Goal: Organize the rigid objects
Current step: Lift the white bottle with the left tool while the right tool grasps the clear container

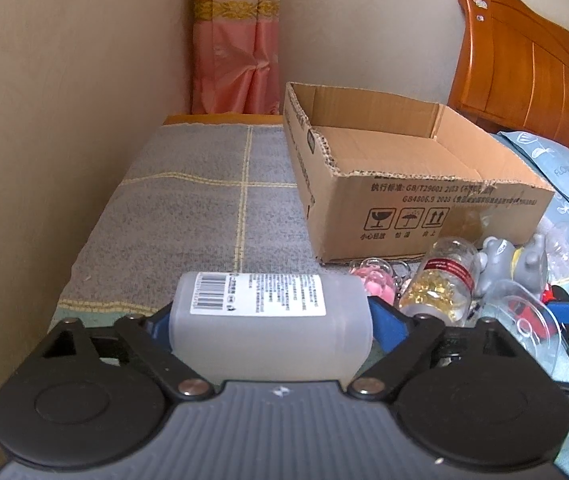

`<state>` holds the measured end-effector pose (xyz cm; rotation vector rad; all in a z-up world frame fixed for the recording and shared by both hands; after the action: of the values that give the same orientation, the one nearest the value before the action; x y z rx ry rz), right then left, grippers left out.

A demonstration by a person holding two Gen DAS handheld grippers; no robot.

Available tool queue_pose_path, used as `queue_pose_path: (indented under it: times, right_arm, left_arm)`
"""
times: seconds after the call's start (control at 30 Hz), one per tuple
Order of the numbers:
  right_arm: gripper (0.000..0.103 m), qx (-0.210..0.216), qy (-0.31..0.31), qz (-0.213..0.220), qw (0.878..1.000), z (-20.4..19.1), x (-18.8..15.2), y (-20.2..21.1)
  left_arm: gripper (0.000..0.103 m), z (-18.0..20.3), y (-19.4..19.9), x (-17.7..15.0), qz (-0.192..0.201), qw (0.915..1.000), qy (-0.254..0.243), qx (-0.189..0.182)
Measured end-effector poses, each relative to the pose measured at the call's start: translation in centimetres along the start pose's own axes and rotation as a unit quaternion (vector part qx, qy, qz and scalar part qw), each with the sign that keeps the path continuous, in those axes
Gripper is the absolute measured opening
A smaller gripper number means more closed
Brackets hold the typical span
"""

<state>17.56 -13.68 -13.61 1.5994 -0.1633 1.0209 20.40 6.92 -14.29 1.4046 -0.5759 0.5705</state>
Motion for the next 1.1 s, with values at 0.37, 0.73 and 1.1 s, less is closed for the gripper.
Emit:
queue_pose_path:
  times: [0.37, 0.73, 1.1]
  right_arm:
    - [0.077, -0.010, -0.018, -0.017, 1.000, 0.4, -2.7, 2.9]
    - [0.078, -0.015, -0.026, -0.018, 0.999, 0.4, -2.2, 1.3]
    - [0.078, -0.016, -0.037, -0.024, 0.999, 0.5, -2.2, 0.0]
  left_arm:
    - [0.086, -0.3, 0.5, -0.7, -0.005, 0.9999, -0.006, 0.014]
    - [0.086, -0.4, -0.4, -1.0, -0.022, 0.9992, 0.020, 0.028]
    - [0.083, -0.1, -0.2, -1.4, -0.028, 0.9989, 0.019, 0.032]
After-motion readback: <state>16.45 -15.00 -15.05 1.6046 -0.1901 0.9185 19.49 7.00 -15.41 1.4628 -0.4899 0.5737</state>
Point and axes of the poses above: each gripper's, at about its wrist camera, not at the fingertips, and y roughly against the way its jaws point, z to its right, x to its top, the point moved 7 cm from there along -y, roughly the way its jaws point, and after that the axes turned 5 degrees about -z, right-handed, at the moved point
